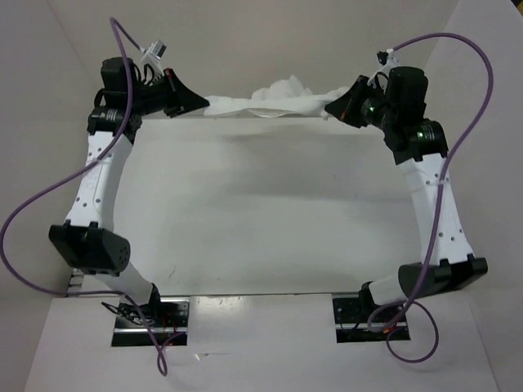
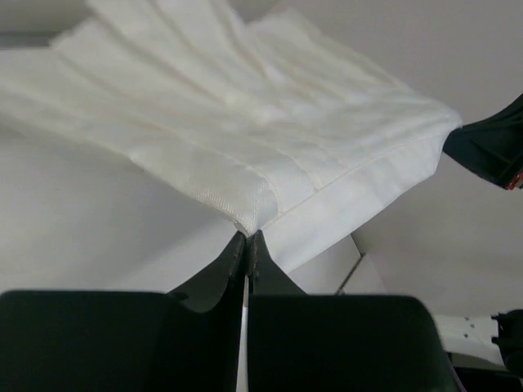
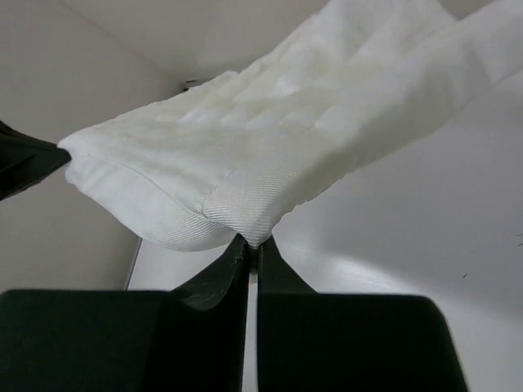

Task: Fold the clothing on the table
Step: Flatten the skirt out, then fold the skirt

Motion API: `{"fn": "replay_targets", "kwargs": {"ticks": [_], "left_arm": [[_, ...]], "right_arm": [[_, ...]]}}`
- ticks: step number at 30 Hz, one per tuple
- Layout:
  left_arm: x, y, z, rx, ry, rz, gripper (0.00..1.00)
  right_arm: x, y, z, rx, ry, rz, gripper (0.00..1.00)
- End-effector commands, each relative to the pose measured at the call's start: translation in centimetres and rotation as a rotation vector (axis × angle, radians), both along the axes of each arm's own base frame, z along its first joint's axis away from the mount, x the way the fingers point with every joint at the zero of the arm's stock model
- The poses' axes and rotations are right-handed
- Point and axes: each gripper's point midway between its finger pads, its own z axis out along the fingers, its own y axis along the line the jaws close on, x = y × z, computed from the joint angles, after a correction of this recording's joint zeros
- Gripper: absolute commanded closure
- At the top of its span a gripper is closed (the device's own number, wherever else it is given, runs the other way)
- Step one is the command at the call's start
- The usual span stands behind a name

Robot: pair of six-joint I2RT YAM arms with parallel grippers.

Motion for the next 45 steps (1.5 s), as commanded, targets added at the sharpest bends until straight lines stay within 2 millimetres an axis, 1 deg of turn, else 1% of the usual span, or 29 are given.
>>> {"fn": "replay_targets", "kwargs": {"ticks": [1, 2, 3, 4, 5, 6, 7, 8, 9, 10, 11, 12, 13, 14, 15, 16, 17, 19, 21, 22, 24, 25, 26, 28, 32, 34, 36, 39, 45], "left_arm": [[-2.7, 0.0, -1.9, -0.026, 0.04, -0.009, 1.0], [-3.4, -0.3, -3.7, -0.032, 0.085, -0.015, 1.0], [-4.1, -0.9, -5.8, -0.04, 0.144, -0.011, 1.0], [-5.7, -1.0, -10.4, -0.039, 0.251, 0.004, 1.0], [-7.0, -1.7, -12.7, -0.044, 0.314, -0.008, 1.0], [-8.6, -2.1, -14.3, -0.059, 0.367, -0.018, 1.0], [-10.0, -2.4, -16.4, -0.058, 0.429, -0.023, 1.0], [-12.7, -3.0, -20.7, -0.045, 0.549, -0.041, 1.0], [-14.6, -3.2, -21.7, -0.036, 0.589, -0.052, 1.0], [-15.9, -3.3, -23.1, -0.021, 0.632, -0.052, 1.0], [-17.6, -3.7, -23.9, -0.008, 0.671, -0.071, 1.0], [-20.1, -3.5, -25.1, 0.005, 0.731, -0.078, 1.0], [-21.2, -3.3, -25.4, 0.008, 0.754, -0.076, 1.0], [-22.4, -3.4, -25.4, 0.01, 0.781, -0.083, 1.0], [-24.2, -3.4, -24.9, 0.012, 0.796, -0.101, 1.0], [-25.1, -3.2, -24.8, 0.009, 0.825, -0.094, 1.0], [-26.5, -3.2, -24.1, 0.007, 0.834, -0.098, 1.0], [-27.5, -3.3, -23.1, -0.024, 0.864, -0.089, 1.0], [-28.0, -3.3, -22.0, -0.056, 0.851, -0.074, 1.0], [-27.9, -3.4, -21.3, -0.075, 0.851, -0.064, 1.0], [-27.4, -3.0, -21.1, -0.061, 0.829, -0.017, 1.0], [-27.2, -2.9, -21.3, -0.055, 0.826, -0.004, 1.0], [-26.8, -2.7, -21.9, -0.038, 0.838, 0.023, 1.0], [-26.1, -2.4, -22.5, -0.022, 0.836, 0.054, 1.0], [-24.6, -2.1, -24.2, 0.034, 0.851, 0.09, 1.0], [-23.3, -1.6, -24.6, 0.058, 0.843, 0.127, 1.0], [-22.2, -1.5, -24.3, 0.072, 0.814, 0.142, 1.0], [-20.4, -1.2, -24.9, 0.091, 0.819, 0.185, 1.0], [-18.5, -0.1, -26.3, 0.124, 0.83, 0.244, 1.0]], "right_arm": [[-2.5, -0.4, 0.3, -0.027, -0.045, 0.012, 1.0], [-3.0, -0.1, -1.1, -0.026, -0.011, 0.03, 1.0], [-3.6, 0.2, -5.8, -0.017, 0.115, 0.044, 1.0], [-5.0, 0.9, -7.3, 0.023, 0.168, 0.08, 1.0], [-6.6, 1.2, -12.5, 0.033, 0.316, 0.1, 1.0], [-7.9, 1.4, -15.1, 0.051, 0.4, 0.112, 1.0], [-10.1, 1.9, -17.2, 0.089, 0.505, 0.134, 1.0], [-12.8, 1.8, -22.0, 0.091, 0.667, 0.141, 1.0], [-14.7, 1.9, -24.0, 0.099, 0.76, 0.151, 1.0], [-16.6, 1.7, -25.3, 0.101, 0.822, 0.153, 1.0], [-19.9, 1.2, -27.9, 0.099, 0.966, 0.131, 1.0], [-21.5, 1.0, -28.5, 0.096, 1.01, 0.126, 1.0], [-22.9, 0.8, -28.8, 0.094, 1.048, 0.122, 1.0], [-25.3, 0.4, -28.9, 0.089, 1.109, 0.114, 1.0], [-26.4, 0.2, -29.0, 0.087, 1.138, 0.111, 1.0], [-27.8, 0.3, -29.3, 0.085, 1.177, 0.13, 1.0], [-29.2, 0.4, -29.0, 0.087, 1.206, 0.144, 1.0], [-30.1, 0.2, -29.0, 0.086, 1.226, 0.142, 1.0], [-30.2, 0.1, -28.3, 0.077, 1.231, 0.135, 1.0], [-29.2, 0.0, -27.1, 0.069, 1.183, 0.131, 1.0], [-27.4, -0.5, -26.2, 0.024, 1.126, 0.095, 1.0], [-25.8, -0.6, -24.7, 0.013, 1.067, 0.085, 1.0], [-24.9, -0.8, -24.7, -0.007, 1.069, 0.066, 1.0], [-22.4, -0.6, -23.6, -0.011, 0.985, 0.06, 1.0], [-19.0, -0.1, -24.2, -0.013, 0.935, 0.071, 1.0], [-17.6, 0.1, -24.7, -0.017, 0.919, 0.078, 1.0], [-16.6, 0.3, -25.2, -0.023, 0.92, 0.084, 1.0], [-15.7, 0.2, -26.4, -0.047, 0.926, 0.093, 1.0], [-12.5, 0.2, -26.9, -0.039, 0.872, 0.085, 1.0]]}}
